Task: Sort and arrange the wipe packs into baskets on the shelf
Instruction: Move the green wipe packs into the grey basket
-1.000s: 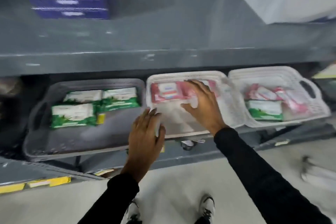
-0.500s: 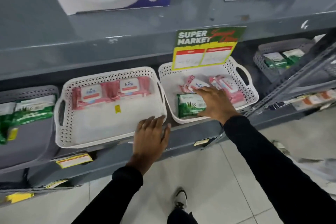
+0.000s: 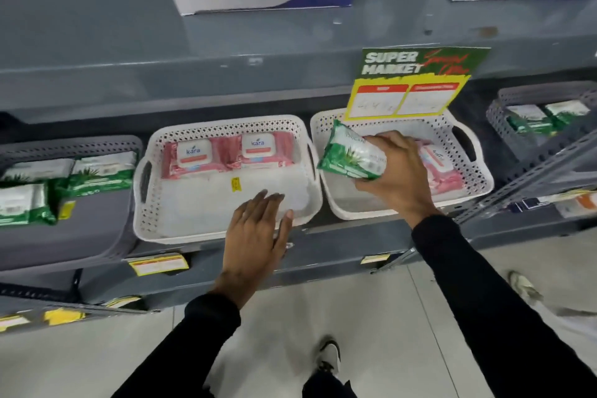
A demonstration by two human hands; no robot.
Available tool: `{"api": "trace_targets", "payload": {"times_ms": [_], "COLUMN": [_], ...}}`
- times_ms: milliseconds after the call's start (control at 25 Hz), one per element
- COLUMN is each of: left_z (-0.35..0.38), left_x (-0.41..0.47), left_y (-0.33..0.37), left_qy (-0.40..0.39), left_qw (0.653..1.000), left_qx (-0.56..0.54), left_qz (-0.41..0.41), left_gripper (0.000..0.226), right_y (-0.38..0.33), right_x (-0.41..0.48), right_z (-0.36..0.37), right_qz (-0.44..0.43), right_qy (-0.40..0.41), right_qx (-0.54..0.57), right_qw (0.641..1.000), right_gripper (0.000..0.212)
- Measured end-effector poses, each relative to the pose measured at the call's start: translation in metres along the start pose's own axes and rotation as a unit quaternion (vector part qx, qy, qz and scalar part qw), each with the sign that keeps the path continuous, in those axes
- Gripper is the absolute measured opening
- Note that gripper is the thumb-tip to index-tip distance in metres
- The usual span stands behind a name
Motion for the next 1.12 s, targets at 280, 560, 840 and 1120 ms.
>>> {"api": "trace_targets", "payload": {"times_ms": [280, 560, 840, 1120], "left_z": [-0.093, -0.146, -0.143, -0.132], "left_x": [-0.089, -0.193, -0.207, -0.138], "left_y": [-0.139, -0.279, -0.293, -0.23], "left_qy": [0.065, 0.066, -0.007, 0.021], "left_qw": [0.994, 0.982, 0.983, 0.996], "left_qx": [0.021, 0.095, 0.094, 0.004], "left_qz": [-0.09, -0.151, -0.159, -0.084], "left_gripper": [0.041, 0.036, 0.044, 0.048], "right_y": [-0.227, -0.399, -0.4, -0.329], "right_x": [-0.038, -0.084, -0.094, -0.063], "right_z": [0.082, 0.225, 0.288, 0.202], "right_qz": [-0.155, -0.247, -0.209, -0.148], "right_qy": [-0.008, -0.085, -0.126, -0.081], "right_qx": [0.079, -0.06, -0.155, -0.025], "right_qw": [0.985, 0.964, 0.957, 0.985], "right_gripper": [0.072, 0.071, 0.073, 0.079]}}
Point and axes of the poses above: each hand's wrist, its own x-axis towards the middle knuckle, its own z-axis out of the palm, y = z × x, the point moved 2 cm from there along x, towards the middle knuckle, and after that the axes turned 13 degrees about z, right-handed, at the moved point
